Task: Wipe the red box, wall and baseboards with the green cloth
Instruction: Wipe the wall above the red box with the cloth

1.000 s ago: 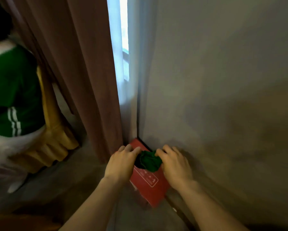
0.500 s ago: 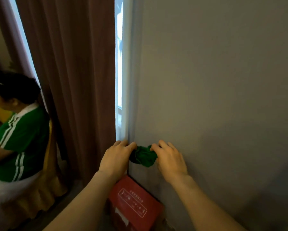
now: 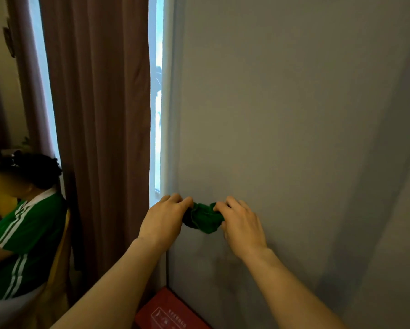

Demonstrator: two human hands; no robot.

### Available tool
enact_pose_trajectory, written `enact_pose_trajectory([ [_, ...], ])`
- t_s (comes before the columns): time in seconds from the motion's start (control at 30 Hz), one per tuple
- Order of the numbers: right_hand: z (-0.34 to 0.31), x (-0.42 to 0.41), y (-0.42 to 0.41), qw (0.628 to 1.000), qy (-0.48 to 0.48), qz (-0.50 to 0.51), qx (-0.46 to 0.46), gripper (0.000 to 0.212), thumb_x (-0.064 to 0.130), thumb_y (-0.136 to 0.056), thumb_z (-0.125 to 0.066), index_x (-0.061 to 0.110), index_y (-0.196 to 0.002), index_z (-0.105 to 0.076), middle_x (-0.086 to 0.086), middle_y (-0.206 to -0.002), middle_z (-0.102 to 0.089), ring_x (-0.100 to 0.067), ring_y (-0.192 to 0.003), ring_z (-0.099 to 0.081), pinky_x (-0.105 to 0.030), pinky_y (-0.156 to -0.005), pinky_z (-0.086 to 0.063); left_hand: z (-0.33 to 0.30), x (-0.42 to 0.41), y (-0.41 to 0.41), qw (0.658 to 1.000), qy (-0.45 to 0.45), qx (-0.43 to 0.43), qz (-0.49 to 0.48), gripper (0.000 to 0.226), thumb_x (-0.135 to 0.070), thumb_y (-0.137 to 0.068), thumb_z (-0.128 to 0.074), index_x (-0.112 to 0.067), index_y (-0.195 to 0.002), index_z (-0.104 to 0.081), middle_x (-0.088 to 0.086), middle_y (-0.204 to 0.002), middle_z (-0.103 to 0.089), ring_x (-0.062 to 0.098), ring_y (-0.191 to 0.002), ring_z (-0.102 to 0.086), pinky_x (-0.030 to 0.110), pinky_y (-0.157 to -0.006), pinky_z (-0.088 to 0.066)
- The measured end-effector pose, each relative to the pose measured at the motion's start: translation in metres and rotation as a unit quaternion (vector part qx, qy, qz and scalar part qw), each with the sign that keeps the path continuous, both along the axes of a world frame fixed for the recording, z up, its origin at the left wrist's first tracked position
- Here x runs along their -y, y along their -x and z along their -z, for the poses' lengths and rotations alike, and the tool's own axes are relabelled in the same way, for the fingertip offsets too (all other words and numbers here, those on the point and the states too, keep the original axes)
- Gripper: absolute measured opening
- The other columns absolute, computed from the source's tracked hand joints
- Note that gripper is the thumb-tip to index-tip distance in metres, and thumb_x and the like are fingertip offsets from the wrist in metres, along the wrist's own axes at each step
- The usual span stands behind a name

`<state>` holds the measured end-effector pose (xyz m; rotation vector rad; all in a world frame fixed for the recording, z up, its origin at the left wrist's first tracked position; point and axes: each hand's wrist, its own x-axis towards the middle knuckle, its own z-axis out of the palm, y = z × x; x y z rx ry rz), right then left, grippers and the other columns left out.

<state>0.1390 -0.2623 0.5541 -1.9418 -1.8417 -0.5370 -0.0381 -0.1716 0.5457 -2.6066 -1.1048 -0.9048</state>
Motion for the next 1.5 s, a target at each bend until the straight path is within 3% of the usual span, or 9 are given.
enact_pose_trajectory([
  [0.47, -0.004, 0.108, -0.073, 0.999, -0.018, 0.034, -0.033, 0.039, 0.004, -0.088, -0.062, 0.024, -0.121, -0.056, 0.0, -0.112, -0.053, -0.022, -0.098, -0.049, -0.035, -0.071, -0.049, -0.009, 0.093, -0.08, 0.999, -0.004, -0.003, 0.054, 0.033, -0.008, -0.09, -0.066, -0.025, -0.117, -0.056, 0.001, -0.111, -0.06, 0.025, -0.099, -0.056, 0.042, -0.077, -0.056],
  [0.77, 0.037, 0.133, -0.107, 0.996, 0.013, 0.068, -0.057, 0.04, 0.005, -0.088, -0.062, 0.023, -0.124, -0.056, -0.002, -0.115, -0.054, -0.024, -0.101, -0.05, -0.038, -0.071, -0.05, 0.026, 0.112, -0.117, 0.996, 0.025, -0.025, 0.081, 0.031, -0.008, -0.091, -0.063, -0.023, -0.117, -0.057, 0.003, -0.111, -0.059, 0.028, -0.101, -0.056, 0.044, -0.073, -0.054],
  [1.07, 0.106, 0.115, -0.118, 0.983, 0.078, 0.149, -0.073, 0.037, 0.006, -0.088, -0.062, 0.022, -0.121, -0.057, -0.004, -0.114, -0.053, -0.027, -0.102, -0.05, -0.04, -0.067, -0.05, 0.094, 0.076, -0.146, 0.986, 0.084, -0.078, 0.121, 0.04, -0.001, -0.086, -0.063, -0.023, -0.119, -0.057, 0.004, -0.114, -0.059, 0.029, -0.103, -0.053, 0.046, -0.074, -0.052],
  [1.27, 0.156, 0.082, -0.118, 0.963, 0.115, 0.226, -0.095, 0.04, 0.008, -0.084, -0.065, 0.023, -0.12, -0.058, -0.003, -0.117, -0.055, -0.03, -0.103, -0.054, -0.044, -0.072, -0.054, 0.146, 0.025, -0.167, 0.97, 0.123, -0.1, 0.183, 0.045, 0.002, -0.083, -0.065, -0.023, -0.12, -0.056, 0.005, -0.116, -0.058, 0.03, -0.104, -0.053, 0.045, -0.073, -0.051],
  [1.5, 0.222, 0.053, -0.108, 0.937, 0.154, 0.288, -0.127, 0.045, 0.006, -0.083, -0.063, 0.025, -0.122, -0.058, -0.003, -0.119, -0.056, -0.031, -0.108, -0.053, -0.044, -0.074, -0.055, 0.216, -0.018, -0.177, 0.945, 0.171, -0.116, 0.254, 0.039, 0.001, -0.085, -0.061, -0.022, -0.116, -0.058, 0.008, -0.111, -0.059, 0.033, -0.103, -0.054, 0.047, -0.072, -0.052],
])
